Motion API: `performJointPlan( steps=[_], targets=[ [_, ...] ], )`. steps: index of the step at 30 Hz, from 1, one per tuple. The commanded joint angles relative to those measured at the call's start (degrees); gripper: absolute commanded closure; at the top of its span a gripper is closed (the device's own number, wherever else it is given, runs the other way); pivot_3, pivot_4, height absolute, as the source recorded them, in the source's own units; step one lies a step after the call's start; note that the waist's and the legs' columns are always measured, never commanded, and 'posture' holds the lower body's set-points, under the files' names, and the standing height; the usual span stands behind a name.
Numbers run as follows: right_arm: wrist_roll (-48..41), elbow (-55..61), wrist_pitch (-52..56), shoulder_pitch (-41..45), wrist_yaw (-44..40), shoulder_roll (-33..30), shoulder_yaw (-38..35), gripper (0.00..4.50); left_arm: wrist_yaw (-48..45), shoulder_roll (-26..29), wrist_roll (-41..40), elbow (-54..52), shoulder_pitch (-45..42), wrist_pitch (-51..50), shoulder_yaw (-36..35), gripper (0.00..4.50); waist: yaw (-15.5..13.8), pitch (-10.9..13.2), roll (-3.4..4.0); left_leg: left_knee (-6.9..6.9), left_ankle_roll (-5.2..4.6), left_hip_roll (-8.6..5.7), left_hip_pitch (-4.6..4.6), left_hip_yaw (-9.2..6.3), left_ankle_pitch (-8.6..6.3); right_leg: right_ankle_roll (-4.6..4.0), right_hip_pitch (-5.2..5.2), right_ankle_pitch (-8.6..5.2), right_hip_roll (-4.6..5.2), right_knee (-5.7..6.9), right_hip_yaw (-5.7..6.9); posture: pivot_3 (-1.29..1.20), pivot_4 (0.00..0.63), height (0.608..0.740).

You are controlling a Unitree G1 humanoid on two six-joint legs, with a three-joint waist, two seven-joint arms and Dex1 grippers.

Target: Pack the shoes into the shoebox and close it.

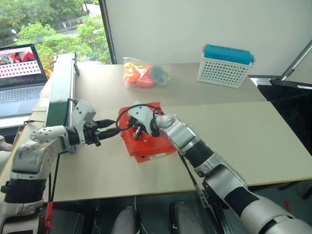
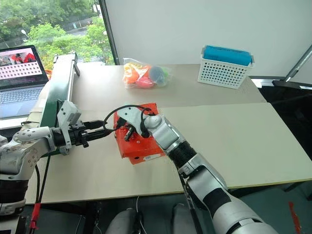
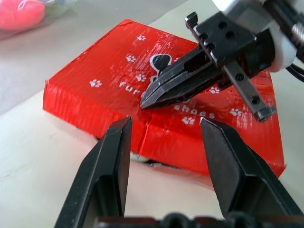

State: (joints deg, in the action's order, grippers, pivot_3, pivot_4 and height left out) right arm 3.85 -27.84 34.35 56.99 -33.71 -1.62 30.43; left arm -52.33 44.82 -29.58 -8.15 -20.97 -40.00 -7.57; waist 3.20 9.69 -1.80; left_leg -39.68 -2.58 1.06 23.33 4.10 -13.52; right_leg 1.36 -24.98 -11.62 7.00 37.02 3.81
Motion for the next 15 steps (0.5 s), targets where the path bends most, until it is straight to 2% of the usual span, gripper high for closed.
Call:
performJointPlan(
  steps=[1,4,6,9,13,15],
  targets=[
    [4.0,-11.7,-2.7,-1.7,-2.7,2.1,5.0,4.43,0.3,0.4,-0.7,-1.9,0.0,0.1,-1.3,2.08,0.3,-0.2,0.02,0.04,0.01,0.01,-0.09,0.0,-0.01,-0.02,0.05,-0.02,0.0,0.0,-0.01,0.0,0.15,0.699],
    [6.8,-19.8,-6.9,-1.6,-1.0,3.0,4.1,4.43,0.7,0.1,-0.8,-2.4,0.4,0.0,-1.3,2.08,0.8,-0.5,0.07,0.12,0.05,0.06,-0.27,0.0,-0.02,-0.09,0.16,-0.06,-0.03,0.04,-0.03,0.0,0.15,0.699],
    [7.0,-21.1,-7.9,-1.9,-1.5,3.2,2.5,4.43,1.0,-0.1,-0.9,-2.8,0.6,0.0,-1.2,2.08,0.8,-0.6,0.08,0.28,0.11,0.1,-0.67,0.01,-0.04,-0.17,0.51,-0.14,-0.04,0.02,-0.04,0.0,0.15,0.699],
    [3.8,-17.6,-6.5,-2.5,-3.0,3.5,-2.6,4.43,1.9,-0.6,-0.6,-2.8,0.7,0.3,-1.3,2.08,0.6,-0.8,0.07,0.46,0.67,0.16,-1.24,0.0,-0.37,-0.16,0.8,-0.3,-0.03,-0.08,-0.04,0.0,0.15,0.699],
    [1.4,-7.5,-2.3,-4.2,-2.6,0.8,-8.7,4.43,5.6,-3.1,1.1,-1.7,0.8,3.4,-2.3,2.08,0.2,-0.8,0.06,0.5,0.7,0.15,-1.01,-0.01,-0.37,-0.2,0.74,-0.3,-0.03,-0.03,-0.06,0.0,0.15,0.699],
    [0.0,-1.6,1.3,-5.5,-2.6,-0.5,-11.4,4.43,7.8,-4.8,1.6,-1.6,0.8,4.7,-2.8,2.08,-0.4,-0.8,0.06,0.5,0.67,0.1,-0.79,-0.03,-0.32,-0.51,0.59,-0.11,-0.01,0.01,-0.06,0.0,0.15,0.699]
  ],
)
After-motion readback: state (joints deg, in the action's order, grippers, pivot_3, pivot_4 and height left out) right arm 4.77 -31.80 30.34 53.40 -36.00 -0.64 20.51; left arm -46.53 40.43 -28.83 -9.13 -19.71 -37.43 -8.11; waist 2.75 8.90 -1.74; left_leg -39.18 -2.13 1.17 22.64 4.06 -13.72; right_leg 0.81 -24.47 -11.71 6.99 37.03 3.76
